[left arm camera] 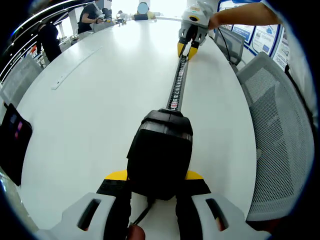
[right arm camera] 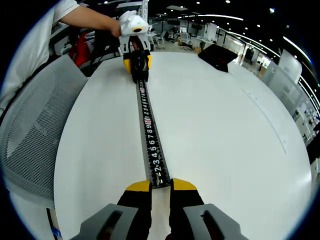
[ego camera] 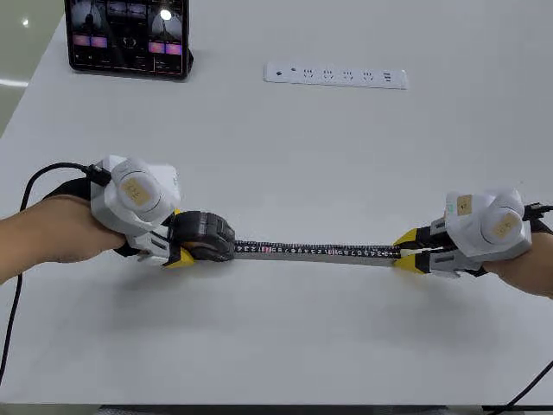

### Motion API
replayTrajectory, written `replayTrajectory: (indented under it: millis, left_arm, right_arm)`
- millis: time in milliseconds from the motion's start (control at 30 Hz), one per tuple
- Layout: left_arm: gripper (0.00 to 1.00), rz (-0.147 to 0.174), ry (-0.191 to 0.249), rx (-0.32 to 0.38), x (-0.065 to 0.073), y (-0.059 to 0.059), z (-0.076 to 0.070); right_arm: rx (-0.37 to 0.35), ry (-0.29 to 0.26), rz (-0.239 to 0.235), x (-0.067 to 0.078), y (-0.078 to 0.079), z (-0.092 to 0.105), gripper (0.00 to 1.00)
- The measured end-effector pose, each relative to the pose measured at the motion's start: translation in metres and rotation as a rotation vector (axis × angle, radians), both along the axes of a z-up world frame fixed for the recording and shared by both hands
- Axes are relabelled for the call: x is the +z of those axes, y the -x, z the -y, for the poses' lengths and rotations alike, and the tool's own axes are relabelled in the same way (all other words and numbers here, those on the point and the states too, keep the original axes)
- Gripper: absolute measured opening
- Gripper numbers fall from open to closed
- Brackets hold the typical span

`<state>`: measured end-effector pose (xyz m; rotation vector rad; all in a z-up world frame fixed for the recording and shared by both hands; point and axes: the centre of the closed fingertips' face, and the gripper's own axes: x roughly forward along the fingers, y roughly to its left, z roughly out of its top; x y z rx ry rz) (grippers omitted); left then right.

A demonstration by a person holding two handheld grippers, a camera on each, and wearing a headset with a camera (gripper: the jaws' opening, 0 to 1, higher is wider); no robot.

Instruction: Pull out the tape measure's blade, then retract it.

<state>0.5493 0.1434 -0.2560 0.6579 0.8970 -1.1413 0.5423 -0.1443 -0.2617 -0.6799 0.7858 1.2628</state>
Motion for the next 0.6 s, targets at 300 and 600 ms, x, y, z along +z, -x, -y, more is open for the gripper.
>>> replayTrajectory:
  millis: [300, 600]
  left_arm:
    - [0.29, 0.014, -0.004, -0.001, 0.0002, -0.0017, -0.0002]
    - [0.30, 0.018, -0.014, -0.006, 0.0002, -0.0018, -0.0005]
  right_arm:
    - [0.013, 0.015, -0.008, -0.0006, -0.0005, -0.0007, 0.10]
    - [0.027, 0.035, -0.007, -0.0016, -0.0005, -0.0012, 0.11]
